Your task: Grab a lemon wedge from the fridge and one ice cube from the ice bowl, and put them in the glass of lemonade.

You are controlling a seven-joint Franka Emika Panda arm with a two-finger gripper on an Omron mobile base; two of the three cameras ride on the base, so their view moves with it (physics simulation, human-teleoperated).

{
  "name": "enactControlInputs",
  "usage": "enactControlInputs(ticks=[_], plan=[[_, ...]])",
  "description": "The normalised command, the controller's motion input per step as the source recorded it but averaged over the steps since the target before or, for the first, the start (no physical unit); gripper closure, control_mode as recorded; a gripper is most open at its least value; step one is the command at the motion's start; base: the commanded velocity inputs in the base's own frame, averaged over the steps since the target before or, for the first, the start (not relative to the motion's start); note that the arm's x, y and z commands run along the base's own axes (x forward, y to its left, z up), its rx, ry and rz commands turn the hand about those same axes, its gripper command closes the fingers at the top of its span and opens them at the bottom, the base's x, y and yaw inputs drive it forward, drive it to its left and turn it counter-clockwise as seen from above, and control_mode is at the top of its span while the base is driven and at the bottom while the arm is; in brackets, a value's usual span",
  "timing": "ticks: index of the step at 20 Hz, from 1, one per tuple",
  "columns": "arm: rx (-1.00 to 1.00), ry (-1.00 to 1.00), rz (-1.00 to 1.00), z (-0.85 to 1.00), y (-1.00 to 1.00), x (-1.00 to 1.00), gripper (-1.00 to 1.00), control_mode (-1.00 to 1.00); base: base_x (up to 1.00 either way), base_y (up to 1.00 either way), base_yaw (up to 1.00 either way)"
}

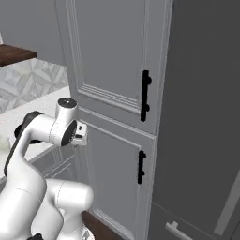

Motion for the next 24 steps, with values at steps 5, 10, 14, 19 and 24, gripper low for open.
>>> enactControlInputs(ticks=[5, 10, 14, 19, 24], plan=[[0.0, 0.0, 0.0, 0.0, 0.0, 0.0, -1.0, 1.0, -0.05, -0.02, -0.65], [0.0, 0.0, 0.0, 0.0, 0.0, 0.0, -1.0, 1.0, -0.03, -0.36, -0.74], [0.0, 0.0, 0.0, 0.0, 0.0, 0.0, -1.0, 1.0, 0.0, -0.92, -0.48], [0.0, 0.0, 0.0, 0.0, 0.0, 0.0, -1.0, 1.0, 0.0, -1.0, 0.0], [0.0, 0.0, 0.0, 0.0, 0.0, 0.0, -1.0, 1.0, -0.11, -0.67, 0.16]])
